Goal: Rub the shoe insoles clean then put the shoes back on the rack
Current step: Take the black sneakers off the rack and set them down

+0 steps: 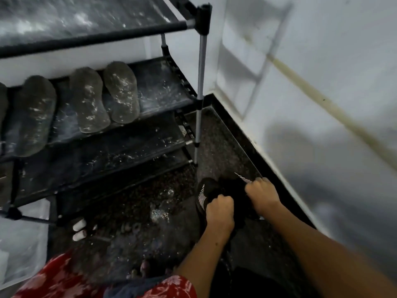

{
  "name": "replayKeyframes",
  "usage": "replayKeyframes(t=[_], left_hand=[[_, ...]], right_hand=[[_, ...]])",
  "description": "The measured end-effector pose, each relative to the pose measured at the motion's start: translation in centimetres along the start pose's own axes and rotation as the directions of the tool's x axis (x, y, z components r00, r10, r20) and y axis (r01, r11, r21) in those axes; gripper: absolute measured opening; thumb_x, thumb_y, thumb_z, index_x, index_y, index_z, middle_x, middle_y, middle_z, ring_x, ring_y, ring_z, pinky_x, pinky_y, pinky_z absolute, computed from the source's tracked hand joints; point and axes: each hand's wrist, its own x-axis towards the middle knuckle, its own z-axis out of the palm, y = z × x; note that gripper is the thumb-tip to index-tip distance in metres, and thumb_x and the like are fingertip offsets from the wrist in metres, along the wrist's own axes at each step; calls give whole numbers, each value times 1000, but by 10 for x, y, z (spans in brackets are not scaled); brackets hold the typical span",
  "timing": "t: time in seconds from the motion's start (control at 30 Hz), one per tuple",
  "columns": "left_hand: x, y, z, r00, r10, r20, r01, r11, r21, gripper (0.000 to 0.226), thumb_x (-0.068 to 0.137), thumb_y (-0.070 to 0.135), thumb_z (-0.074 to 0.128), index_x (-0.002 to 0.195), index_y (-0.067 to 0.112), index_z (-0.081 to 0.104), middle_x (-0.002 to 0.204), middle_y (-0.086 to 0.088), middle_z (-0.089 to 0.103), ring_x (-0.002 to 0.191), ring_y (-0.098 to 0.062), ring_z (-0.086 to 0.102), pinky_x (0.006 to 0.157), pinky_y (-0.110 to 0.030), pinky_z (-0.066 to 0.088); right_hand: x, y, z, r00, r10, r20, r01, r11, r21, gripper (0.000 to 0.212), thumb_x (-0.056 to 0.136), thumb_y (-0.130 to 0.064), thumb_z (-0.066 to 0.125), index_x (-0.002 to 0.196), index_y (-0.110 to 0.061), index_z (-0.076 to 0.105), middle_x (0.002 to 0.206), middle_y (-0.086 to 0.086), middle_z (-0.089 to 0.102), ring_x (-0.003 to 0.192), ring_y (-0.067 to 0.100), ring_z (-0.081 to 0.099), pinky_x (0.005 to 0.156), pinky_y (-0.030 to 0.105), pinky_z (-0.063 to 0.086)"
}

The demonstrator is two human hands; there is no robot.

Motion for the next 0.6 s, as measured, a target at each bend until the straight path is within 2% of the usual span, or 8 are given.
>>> replayKeyframes(t=[0.13, 0.33, 0.47, 0.53, 0.6], left_hand=[[14, 8, 30, 997, 35, 64, -33, 999, -29, 28, 93, -1, 38, 115, 1, 56, 122, -17, 54, 113, -35, 56, 90, -42, 46], [17, 22, 68, 984, 95, 148, -75, 988, -135, 21, 89, 0, 49, 109, 2, 56, 117, -19, 58, 110, -37, 56, 89, -45, 46], [20, 22, 86, 981, 84, 177, -49, 979, -196, 20, 89, 1, 47, 106, 2, 56, 113, -20, 58, 107, -37, 57, 87, -44, 46], [20, 21, 93, 978, 87, 189, -47, 977, -207, 20, 90, 1, 46, 107, 1, 56, 114, -21, 58, 108, -38, 56, 87, -44, 46], [21, 20, 100, 972, 97, 213, -49, 975, -218, 22, 90, 2, 44, 109, 1, 56, 114, -22, 57, 108, -39, 56, 88, -45, 45]], right_hand=[[-3, -6, 46, 998, 39, 43, -42, 997, 60, 25, 87, -12, 49, 109, -16, 61, 112, 6, 64, 115, 25, 50, 97, 32, 34], [-16, -18, 84, 984, 129, 124, -148, 975, 163, 23, 91, -17, 44, 104, -21, 61, 109, 2, 65, 115, 22, 49, 97, 33, 30], [-22, -29, 94, 956, 249, 158, -278, 939, 202, 17, 87, -15, 49, 93, -24, 62, 99, -1, 66, 108, 20, 53, 99, 43, 28], [-22, -32, 100, 940, 287, 183, -325, 918, 229, 17, 88, -13, 48, 94, -23, 61, 98, 0, 66, 109, 21, 52, 104, 47, 28], [-22, -33, 107, 934, 297, 197, -340, 907, 249, 20, 89, -12, 45, 96, -22, 61, 101, 1, 66, 111, 21, 52, 105, 46, 29]])
